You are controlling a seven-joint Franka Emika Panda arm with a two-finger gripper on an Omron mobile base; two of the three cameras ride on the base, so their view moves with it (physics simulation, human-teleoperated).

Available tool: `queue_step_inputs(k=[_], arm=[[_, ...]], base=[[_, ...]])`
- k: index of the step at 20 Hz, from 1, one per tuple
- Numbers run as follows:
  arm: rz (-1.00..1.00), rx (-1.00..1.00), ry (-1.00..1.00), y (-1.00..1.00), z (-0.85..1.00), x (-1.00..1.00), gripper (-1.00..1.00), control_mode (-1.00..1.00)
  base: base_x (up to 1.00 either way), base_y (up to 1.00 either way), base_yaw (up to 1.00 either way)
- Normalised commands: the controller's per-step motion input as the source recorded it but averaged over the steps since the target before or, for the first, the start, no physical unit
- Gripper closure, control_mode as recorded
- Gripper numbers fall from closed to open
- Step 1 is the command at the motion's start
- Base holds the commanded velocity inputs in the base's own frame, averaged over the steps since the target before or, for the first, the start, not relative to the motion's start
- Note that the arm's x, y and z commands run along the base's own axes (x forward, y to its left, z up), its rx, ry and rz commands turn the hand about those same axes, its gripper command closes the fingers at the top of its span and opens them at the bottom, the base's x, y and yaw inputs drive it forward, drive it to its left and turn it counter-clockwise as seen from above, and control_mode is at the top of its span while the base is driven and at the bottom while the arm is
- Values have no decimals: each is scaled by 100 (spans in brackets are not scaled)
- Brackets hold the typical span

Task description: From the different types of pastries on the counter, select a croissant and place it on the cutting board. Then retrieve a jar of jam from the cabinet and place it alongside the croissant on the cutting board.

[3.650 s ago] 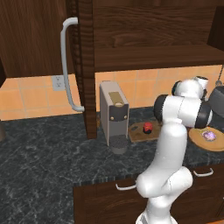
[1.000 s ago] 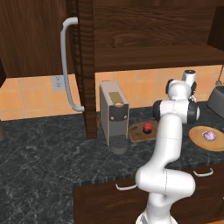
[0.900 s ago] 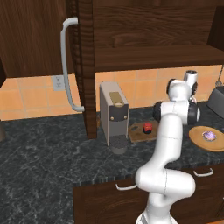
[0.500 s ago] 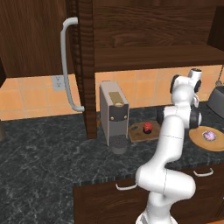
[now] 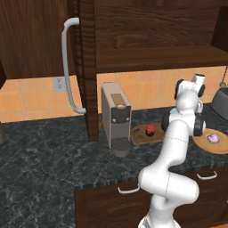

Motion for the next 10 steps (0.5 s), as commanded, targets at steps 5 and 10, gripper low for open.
queue_step_inputs(k=[5,10], arm=[[-1,0,7,6,-41,-50,-100,-100],[-16,-1,-12,37,-9,-10,-100,-100]], base=[[0,0,0],[0,0,0]])
